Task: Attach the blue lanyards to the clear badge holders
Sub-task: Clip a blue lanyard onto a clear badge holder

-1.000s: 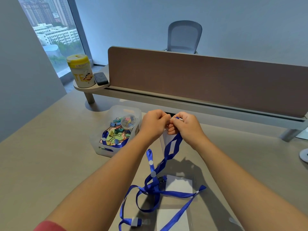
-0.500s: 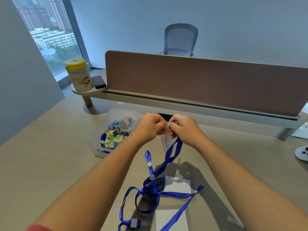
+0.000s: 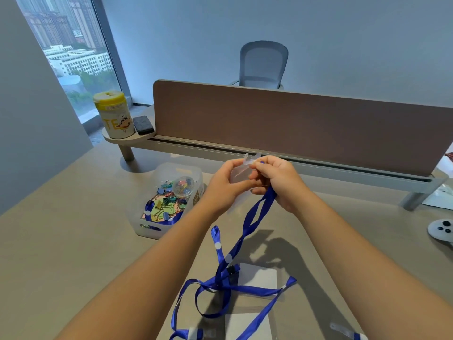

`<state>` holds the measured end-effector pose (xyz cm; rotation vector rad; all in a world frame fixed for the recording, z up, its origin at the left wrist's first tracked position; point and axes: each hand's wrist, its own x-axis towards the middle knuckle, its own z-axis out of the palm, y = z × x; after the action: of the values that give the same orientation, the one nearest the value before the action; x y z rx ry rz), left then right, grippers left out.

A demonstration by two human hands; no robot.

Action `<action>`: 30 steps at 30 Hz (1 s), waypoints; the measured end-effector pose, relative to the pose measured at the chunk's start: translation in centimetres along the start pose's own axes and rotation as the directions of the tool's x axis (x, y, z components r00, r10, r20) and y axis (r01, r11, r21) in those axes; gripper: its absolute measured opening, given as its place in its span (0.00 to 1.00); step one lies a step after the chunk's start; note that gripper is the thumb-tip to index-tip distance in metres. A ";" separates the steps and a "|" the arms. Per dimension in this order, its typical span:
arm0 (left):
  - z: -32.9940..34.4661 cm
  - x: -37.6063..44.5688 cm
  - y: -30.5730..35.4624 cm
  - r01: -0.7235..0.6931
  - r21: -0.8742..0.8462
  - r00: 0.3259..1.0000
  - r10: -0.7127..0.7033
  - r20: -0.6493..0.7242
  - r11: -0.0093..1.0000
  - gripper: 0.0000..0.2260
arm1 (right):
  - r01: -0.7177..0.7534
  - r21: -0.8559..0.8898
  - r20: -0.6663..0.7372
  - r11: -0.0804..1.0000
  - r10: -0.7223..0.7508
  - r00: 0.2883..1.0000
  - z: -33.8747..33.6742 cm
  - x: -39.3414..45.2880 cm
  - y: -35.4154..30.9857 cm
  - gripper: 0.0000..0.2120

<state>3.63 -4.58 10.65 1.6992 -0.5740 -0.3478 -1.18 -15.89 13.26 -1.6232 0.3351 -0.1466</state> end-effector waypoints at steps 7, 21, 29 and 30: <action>0.8 1.1 2.7 -0.170 0.150 0.969 0.193 -0.152 0.974 0.12 | 0.063 -0.037 -0.010 0.997 -0.063 0.998 -2.5 -0.2 -3.2 0.10; 1.2 1.4 4.9 -0.256 0.949 0.696 0.717 0.050 0.183 0.08 | 0.185 -0.912 0.000 0.366 -0.451 0.892 -4.6 -1.1 -4.7 0.11; 2.7 1.6 3.8 -0.195 0.840 0.870 0.484 -0.089 0.506 0.11 | 0.181 -0.891 0.036 0.416 -0.334 0.942 -4.9 -0.6 -3.0 0.13; 2.8 1.5 3.4 -0.266 0.867 0.817 0.576 -0.029 0.421 0.12 | 0.167 -0.841 0.017 0.514 -0.282 0.959 -5.0 -0.4 -2.8 0.12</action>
<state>2.82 -8.14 13.51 2.3587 -1.0000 0.7393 -2.66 -20.39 16.47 -2.6535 0.2979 -0.3220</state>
